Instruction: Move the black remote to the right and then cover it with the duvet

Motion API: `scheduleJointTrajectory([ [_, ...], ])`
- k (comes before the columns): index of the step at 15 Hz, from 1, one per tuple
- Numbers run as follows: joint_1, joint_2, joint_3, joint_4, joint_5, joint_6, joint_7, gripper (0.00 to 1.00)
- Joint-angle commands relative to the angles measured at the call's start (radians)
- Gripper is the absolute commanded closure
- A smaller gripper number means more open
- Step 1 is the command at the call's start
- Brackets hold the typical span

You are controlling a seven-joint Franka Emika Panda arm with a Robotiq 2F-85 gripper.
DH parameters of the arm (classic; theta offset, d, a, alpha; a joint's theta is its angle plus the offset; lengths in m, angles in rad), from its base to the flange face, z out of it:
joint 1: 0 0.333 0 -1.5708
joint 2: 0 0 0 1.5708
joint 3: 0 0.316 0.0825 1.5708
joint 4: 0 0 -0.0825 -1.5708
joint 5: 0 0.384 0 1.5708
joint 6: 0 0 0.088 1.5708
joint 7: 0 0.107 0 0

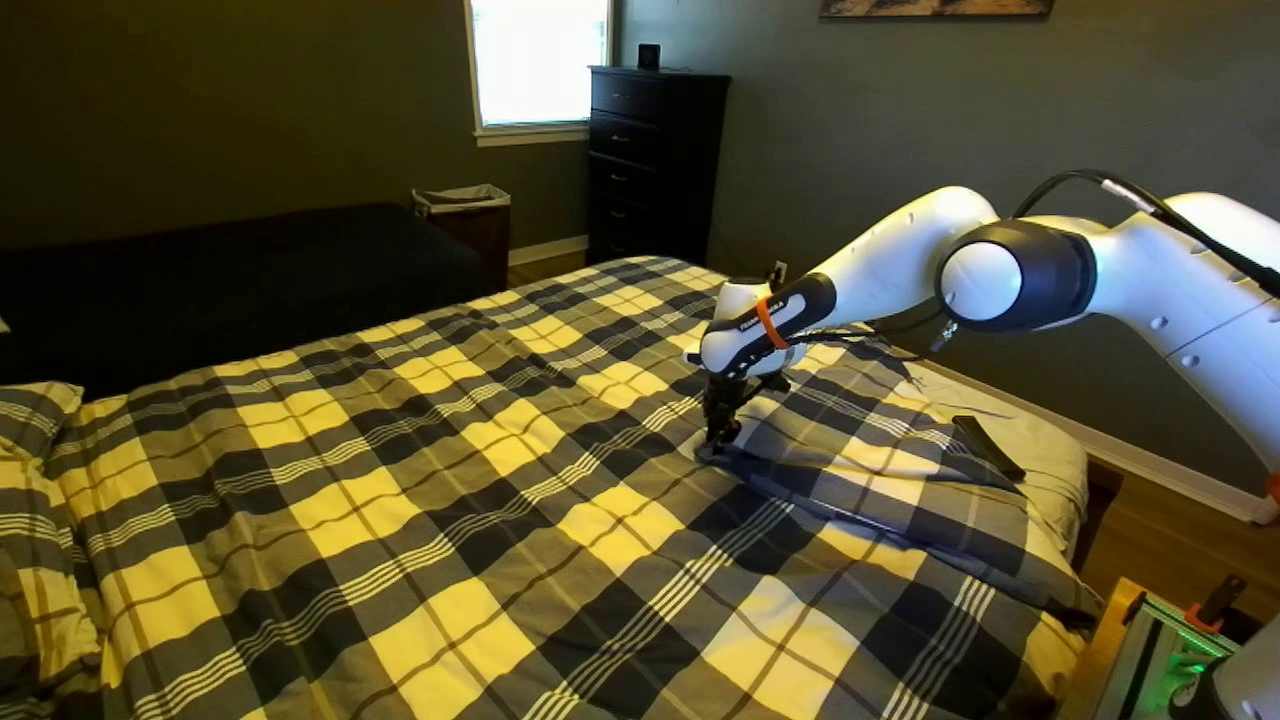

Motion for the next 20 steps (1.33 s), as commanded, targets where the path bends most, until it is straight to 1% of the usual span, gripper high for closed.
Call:
scheduleJointTrajectory([
  [1, -0.007, 0.007, -0.004, 0.024, -0.016, -0.031, -0.002, 0.93],
  [2, -0.016, -0.006, -0.002, 0.012, -0.013, -0.037, -0.007, 0.99],
  [3, -0.019, -0.017, -0.011, 0.003, -0.014, -0.041, 0.0, 1.0],
  [10, -0.039, -0.124, -0.119, -0.059, -0.039, -0.065, 0.083, 0.99],
  [14, -0.04, -0.221, -0.177, -0.133, -0.069, -0.053, 0.144, 0.99],
  [15, -0.048, -0.248, -0.179, -0.153, -0.074, -0.054, 0.141, 0.99],
  [16, -0.044, -0.27, -0.203, -0.178, -0.092, -0.051, 0.166, 0.99],
  [18, -0.068, -0.318, -0.209, -0.228, -0.1, -0.037, 0.159, 0.99],
  [20, -0.113, -0.372, -0.183, -0.293, -0.078, 0.012, 0.106, 0.99],
])
